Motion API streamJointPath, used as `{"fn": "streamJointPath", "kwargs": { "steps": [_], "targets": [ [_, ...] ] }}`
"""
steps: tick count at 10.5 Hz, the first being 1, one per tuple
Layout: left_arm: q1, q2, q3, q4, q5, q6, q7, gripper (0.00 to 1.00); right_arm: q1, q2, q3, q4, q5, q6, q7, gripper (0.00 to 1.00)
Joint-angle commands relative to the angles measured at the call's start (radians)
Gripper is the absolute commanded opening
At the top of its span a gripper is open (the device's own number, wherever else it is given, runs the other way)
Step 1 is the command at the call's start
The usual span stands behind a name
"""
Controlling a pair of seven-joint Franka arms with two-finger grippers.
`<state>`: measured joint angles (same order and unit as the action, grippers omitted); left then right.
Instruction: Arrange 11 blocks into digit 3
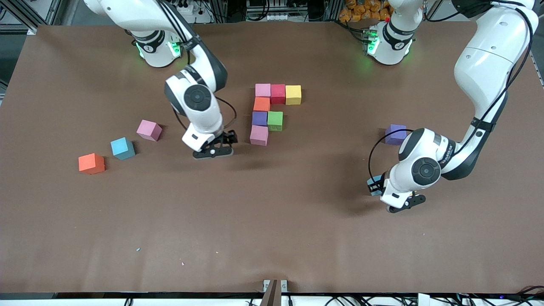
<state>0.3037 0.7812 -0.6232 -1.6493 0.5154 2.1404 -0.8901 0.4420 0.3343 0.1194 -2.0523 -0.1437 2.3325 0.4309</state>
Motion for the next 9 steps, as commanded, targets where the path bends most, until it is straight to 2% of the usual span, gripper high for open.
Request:
{"fn": "streamJointPath", "kwargs": {
  "steps": [1, 2, 4, 7, 9],
  "targets": [
    [0.002, -0.029, -0.009, -0.004, 0.003, -0.017, -0.107, 0.00, -0.058, -0.154, -0.003, -0.184, 0.013, 0.022, -0.204, 1.00],
    [0.014, -0.040, -0.048, -0.006, -0.042, -0.048, -0.159, 0.00, -0.089, -0.197, -0.013, -0.239, 0.013, 0.016, -0.345, 1.00],
    [0.022, -0.083, -0.082, -0.023, -0.144, -0.056, -0.319, 0.00, -0.130, -0.244, -0.111, -0.301, 0.016, 0.016, -0.667, 1.00],
    [0.022, -0.155, -0.200, -0.095, -0.149, -0.056, -0.687, 0.00, -0.180, -0.285, -0.233, -0.360, 0.046, 0.008, -1.121, 1.00],
    [0.029, -0.168, -0.269, -0.131, -0.152, -0.053, -0.867, 0.00, -0.184, -0.287, -0.303, -0.387, 0.046, 0.007, -1.312, 1.00]
  ]
}}
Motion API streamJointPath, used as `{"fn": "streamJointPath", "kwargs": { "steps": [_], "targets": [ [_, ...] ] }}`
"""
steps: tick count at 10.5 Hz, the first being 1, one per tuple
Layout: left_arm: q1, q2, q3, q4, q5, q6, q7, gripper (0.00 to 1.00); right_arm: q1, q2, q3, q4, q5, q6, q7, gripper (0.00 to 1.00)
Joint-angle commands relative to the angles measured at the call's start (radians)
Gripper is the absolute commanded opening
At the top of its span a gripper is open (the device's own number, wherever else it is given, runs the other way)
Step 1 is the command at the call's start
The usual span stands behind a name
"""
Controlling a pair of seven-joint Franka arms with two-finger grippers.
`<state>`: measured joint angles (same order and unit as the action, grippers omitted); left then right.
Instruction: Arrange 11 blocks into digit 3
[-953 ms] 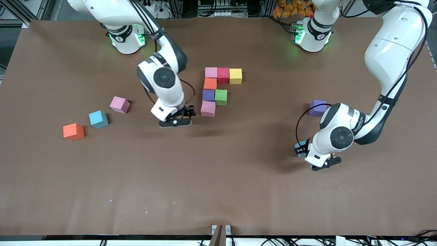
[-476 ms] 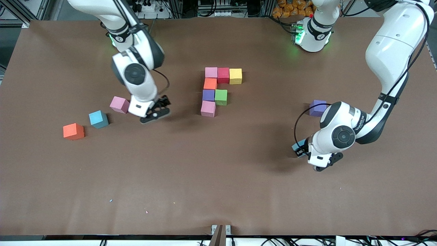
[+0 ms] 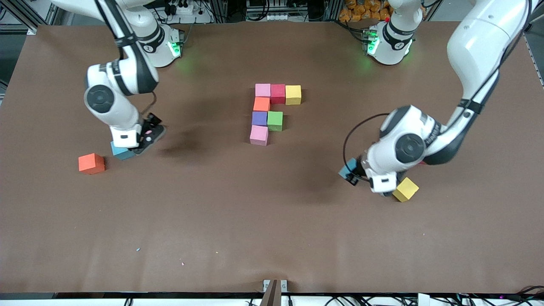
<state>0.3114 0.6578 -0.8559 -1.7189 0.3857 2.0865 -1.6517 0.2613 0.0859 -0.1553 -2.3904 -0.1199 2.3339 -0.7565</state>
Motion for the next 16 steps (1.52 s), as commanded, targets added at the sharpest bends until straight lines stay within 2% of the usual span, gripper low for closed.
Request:
{"fn": "streamJointPath", "kwargs": {
  "steps": [1, 2, 4, 7, 10, 12, 13, 14, 15, 16],
  "targets": [
    [0.020, -0.046, -0.060, -0.079, -0.022, 0.007, -0.216, 0.00, -0.007, -0.058, -0.035, -0.090, 0.022, 0.011, -0.159, 1.00],
    [0.021, -0.049, -0.089, -0.088, -0.021, 0.010, -0.362, 0.00, -0.005, -0.061, -0.035, -0.125, 0.022, 0.030, -0.167, 1.00],
    [0.025, -0.082, -0.139, -0.151, -0.021, 0.056, -0.535, 0.00, 0.001, -0.051, -0.035, -0.223, 0.022, 0.163, -0.228, 1.00],
    [0.018, -0.112, -0.153, -0.298, -0.004, 0.203, -0.761, 0.00, 0.016, -0.029, -0.033, -0.233, 0.017, 0.195, -0.261, 1.00],
    [-0.057, -0.109, -0.152, -0.326, 0.043, 0.228, -0.929, 0.00, 0.018, 0.012, -0.035, -0.233, 0.009, 0.260, -0.265, 1.00],
    [-0.070, -0.097, -0.152, -0.334, 0.076, 0.227, -1.006, 0.00, 0.018, 0.032, -0.035, -0.233, 0.008, 0.298, -0.305, 0.93],
    [-0.092, -0.089, -0.149, -0.335, 0.076, 0.227, -1.046, 0.00, 0.018, 0.037, -0.035, -0.233, 0.008, 0.300, -0.305, 0.86],
    [-0.092, -0.090, -0.147, -0.335, 0.078, 0.227, -1.109, 0.00, 0.016, 0.038, -0.035, -0.233, 0.008, 0.300, -0.307, 0.73],
    [-0.092, -0.089, -0.147, -0.337, 0.081, 0.227, -1.128, 0.00, 0.016, 0.038, -0.035, -0.233, 0.008, 0.300, -0.307, 0.54],
    [-0.107, -0.074, -0.144, -0.337, 0.093, 0.227, -1.140, 0.00, 0.016, 0.038, -0.035, -0.233, 0.008, 0.300, -0.305, 0.31]
  ]
}}
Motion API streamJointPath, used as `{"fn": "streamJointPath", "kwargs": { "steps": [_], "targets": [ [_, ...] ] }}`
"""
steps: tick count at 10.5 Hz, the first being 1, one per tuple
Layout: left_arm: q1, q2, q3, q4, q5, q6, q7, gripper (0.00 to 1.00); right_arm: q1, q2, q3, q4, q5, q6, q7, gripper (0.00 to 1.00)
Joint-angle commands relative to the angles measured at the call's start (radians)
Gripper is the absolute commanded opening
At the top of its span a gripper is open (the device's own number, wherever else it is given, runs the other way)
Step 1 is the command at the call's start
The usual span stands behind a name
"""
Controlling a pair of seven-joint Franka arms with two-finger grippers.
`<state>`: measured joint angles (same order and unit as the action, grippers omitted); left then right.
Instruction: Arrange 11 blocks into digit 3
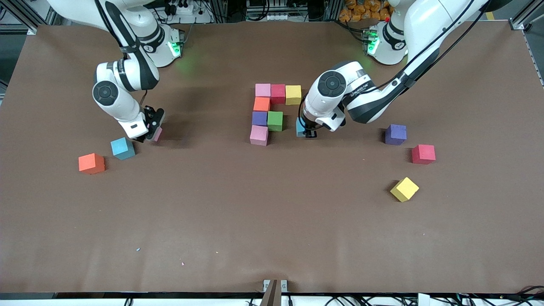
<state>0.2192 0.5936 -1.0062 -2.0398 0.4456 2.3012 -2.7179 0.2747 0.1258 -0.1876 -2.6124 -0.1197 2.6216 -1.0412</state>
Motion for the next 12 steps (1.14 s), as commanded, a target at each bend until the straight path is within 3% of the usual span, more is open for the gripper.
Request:
{"fn": "streamJointPath", "kwargs": {
  "steps": [1, 2, 4, 5, 8, 10, 12],
  "targets": [
    [-0.032, -0.002, 0.020, -0.014, 0.071, 0.012, -0.112, 0.00, 0.003, -0.002, -0.003, -0.008, 0.012, 0.003, -0.008, 0.09],
    [-0.037, 0.012, 0.024, -0.013, 0.108, 0.014, -0.140, 0.00, 0.003, -0.003, -0.001, 0.000, 0.020, -0.003, 0.018, 0.00],
    [-0.067, 0.034, 0.032, -0.004, 0.123, 0.021, -0.155, 0.00, 0.012, -0.006, 0.014, 0.038, 0.021, -0.035, 0.151, 0.00],
    [-0.095, 0.034, 0.053, -0.002, 0.123, 0.040, -0.164, 0.00, 0.018, -0.014, 0.061, 0.058, 0.023, -0.044, 0.230, 0.00],
    [-0.223, 0.034, 0.170, 0.004, 0.123, 0.092, -0.187, 0.00, 0.021, -0.015, 0.086, 0.103, 0.028, -0.057, 0.395, 0.00],
    [-0.245, 0.038, 0.182, 0.007, 0.123, 0.092, -0.187, 0.00, 0.035, -0.012, 0.132, 0.136, 0.176, -0.061, 0.449, 0.00],
    [-0.262, 0.061, 0.184, 0.021, 0.123, 0.092, -0.187, 0.00, 0.090, 0.000, 0.142, 0.216, 0.232, -0.127, 0.591, 0.00]
  ]
}}
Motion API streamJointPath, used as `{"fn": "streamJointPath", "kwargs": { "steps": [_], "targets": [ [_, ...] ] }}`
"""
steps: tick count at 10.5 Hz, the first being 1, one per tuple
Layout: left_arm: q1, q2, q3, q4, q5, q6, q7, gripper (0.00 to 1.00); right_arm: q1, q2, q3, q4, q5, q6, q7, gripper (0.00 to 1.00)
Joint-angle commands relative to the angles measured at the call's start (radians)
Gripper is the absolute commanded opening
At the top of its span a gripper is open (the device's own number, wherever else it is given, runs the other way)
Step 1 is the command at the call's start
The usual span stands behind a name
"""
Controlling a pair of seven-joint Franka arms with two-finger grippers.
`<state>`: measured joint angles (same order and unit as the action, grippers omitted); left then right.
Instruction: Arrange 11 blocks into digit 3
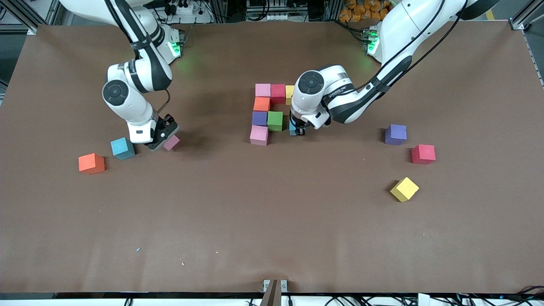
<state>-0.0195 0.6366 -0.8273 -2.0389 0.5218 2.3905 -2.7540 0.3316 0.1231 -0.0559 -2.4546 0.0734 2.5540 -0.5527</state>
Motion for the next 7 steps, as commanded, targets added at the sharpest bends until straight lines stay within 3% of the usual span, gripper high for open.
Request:
{"fn": "streamJointPath", "kwargs": {
  "steps": [1, 5, 7],
  "targets": [
    [-0.025, 0.020, 0.005, 0.020, 0.049, 0.003, -0.151, 0.00, 0.055, 0.012, 0.013, 0.084, 0.040, -0.093, 0.197, 0.00],
    [-0.045, 0.034, 0.005, 0.020, 0.049, 0.006, -0.153, 0.00, 0.147, 0.117, 0.013, 0.250, 0.049, -0.098, 0.605, 0.00],
    [-0.062, 0.038, 0.019, 0.023, 0.053, 0.012, -0.153, 0.00, 0.187, 0.200, 0.011, 0.366, 0.133, -0.121, 0.759, 0.00]
  ]
}}
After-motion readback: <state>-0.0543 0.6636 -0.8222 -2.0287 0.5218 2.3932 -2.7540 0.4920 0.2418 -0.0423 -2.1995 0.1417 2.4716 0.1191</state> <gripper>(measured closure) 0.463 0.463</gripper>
